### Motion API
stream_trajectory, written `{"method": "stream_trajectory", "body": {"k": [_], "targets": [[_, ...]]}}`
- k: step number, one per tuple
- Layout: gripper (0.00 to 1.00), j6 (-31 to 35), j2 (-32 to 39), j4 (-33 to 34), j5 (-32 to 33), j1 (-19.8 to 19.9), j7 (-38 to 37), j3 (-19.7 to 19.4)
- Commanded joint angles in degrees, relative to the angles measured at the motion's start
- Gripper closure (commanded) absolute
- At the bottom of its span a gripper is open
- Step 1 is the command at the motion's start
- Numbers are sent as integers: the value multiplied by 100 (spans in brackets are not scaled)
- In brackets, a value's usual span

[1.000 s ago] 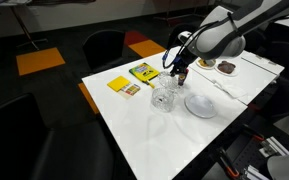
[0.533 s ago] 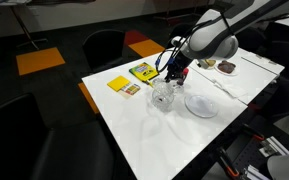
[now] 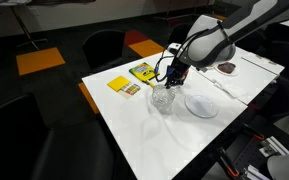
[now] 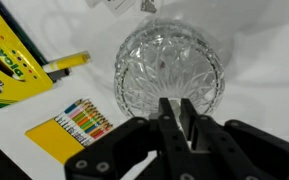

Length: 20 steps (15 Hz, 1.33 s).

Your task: Cover the glass jar with the glass lid

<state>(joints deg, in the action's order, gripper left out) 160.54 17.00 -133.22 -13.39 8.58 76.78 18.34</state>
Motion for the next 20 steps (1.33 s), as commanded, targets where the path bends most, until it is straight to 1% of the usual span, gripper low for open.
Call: {"method": "stream_trajectory", "body": {"k": [1, 4, 7, 17, 18, 19, 20], "targets": [[96, -38, 5, -27, 467, -277, -321, -384], [96, -23, 65, 1, 759, -370, -503, -501], [96, 28, 103, 24, 889, -399, -560, -510], [96, 89, 199, 41, 928, -426, -568, -490], [60, 119, 199, 33, 924, -422, -570, -483], [58, 139, 195, 29, 924, -421, -579, -484], [53, 155, 178, 29, 960, -441, -611, -511]]}}
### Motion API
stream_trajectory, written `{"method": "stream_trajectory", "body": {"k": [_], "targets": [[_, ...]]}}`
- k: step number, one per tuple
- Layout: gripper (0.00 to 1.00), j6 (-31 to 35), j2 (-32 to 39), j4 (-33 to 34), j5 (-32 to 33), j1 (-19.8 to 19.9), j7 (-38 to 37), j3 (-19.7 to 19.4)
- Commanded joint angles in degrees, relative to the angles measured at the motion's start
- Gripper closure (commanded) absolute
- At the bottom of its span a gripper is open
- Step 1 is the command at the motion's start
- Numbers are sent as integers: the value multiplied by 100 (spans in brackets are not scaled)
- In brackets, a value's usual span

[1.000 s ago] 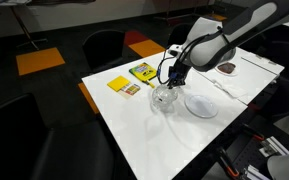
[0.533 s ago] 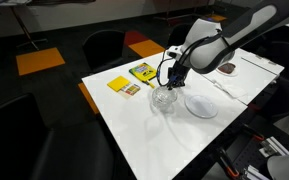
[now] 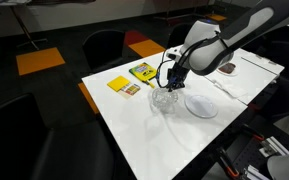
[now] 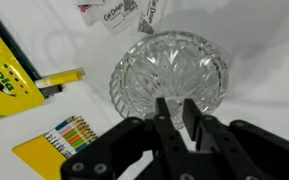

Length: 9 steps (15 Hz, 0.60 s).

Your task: Cover the glass jar with the glass lid

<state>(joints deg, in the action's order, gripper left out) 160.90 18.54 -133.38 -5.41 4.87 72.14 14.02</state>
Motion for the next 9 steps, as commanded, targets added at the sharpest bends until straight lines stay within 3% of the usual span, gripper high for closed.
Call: {"method": "stream_trajectory", "body": {"k": [1, 7, 9], "targets": [[45, 124, 21, 55, 173, -71, -157, -81], [3, 171, -59, 103, 414, -119, -341, -120], [0, 80, -180, 93, 439, -111, -390, -85]]}}
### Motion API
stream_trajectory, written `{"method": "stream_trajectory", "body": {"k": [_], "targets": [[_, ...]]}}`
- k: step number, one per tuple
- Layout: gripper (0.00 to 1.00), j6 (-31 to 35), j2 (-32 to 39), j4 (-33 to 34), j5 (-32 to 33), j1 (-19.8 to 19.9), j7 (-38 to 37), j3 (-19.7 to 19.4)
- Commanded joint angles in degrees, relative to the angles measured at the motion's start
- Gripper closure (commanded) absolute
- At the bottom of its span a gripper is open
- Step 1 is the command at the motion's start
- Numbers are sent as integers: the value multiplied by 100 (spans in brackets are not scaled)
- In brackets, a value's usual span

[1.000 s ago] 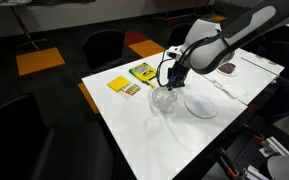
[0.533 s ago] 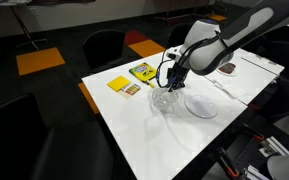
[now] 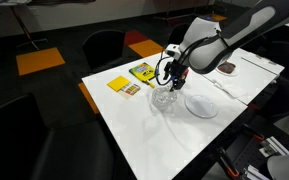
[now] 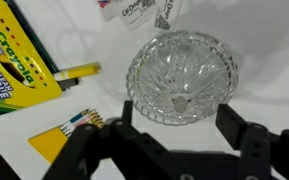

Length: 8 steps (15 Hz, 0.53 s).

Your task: Cover the glass jar with the glass lid

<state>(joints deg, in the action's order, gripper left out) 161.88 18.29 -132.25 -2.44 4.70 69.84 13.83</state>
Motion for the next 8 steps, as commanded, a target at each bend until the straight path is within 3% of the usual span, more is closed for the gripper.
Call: {"method": "stream_trajectory", "body": {"k": [1, 4, 8], "targets": [[0, -71, -243, -51, 103, -80, -164, -28], [0, -225, -453, -130, -155, 4, -87, 146], [0, -463, -674, -236, -237, -107, -259, 88]]}}
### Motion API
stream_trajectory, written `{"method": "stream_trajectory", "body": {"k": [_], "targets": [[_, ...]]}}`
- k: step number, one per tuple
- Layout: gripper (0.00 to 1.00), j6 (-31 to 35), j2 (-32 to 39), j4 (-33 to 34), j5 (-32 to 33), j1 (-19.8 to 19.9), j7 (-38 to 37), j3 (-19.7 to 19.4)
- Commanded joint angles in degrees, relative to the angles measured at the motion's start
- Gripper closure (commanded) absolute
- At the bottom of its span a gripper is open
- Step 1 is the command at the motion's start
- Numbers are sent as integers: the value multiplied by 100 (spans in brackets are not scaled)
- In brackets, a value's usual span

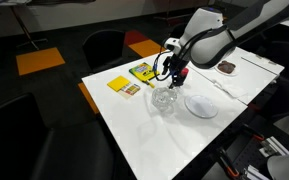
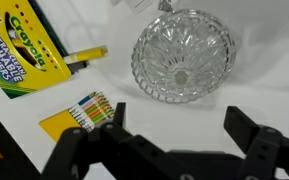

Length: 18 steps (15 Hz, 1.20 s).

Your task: Cover the glass jar with the glass lid

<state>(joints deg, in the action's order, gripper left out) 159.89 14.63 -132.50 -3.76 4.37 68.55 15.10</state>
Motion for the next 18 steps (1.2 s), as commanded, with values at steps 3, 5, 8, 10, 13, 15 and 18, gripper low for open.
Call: {"method": "stream_trajectory", "body": {"k": [3, 5, 8, 10, 13, 15, 18], "targets": [[0, -366, -542, -459, 852, -471, -1205, -610], [0, -450, -605, -573, 1262, -577, -1733, -760], [0, -364, -567, -766, 1402, -614, -2139, -773], [0, -188, -511, -903, 1442, -631, -2408, -795], [0, -139, -482, -1045, 1540, -647, -2788, -846], [0, -78, -476, -1123, 1692, -645, -3071, -900], [0, 238, -411, -1217, 1882, -590, -3294, -960]]}}
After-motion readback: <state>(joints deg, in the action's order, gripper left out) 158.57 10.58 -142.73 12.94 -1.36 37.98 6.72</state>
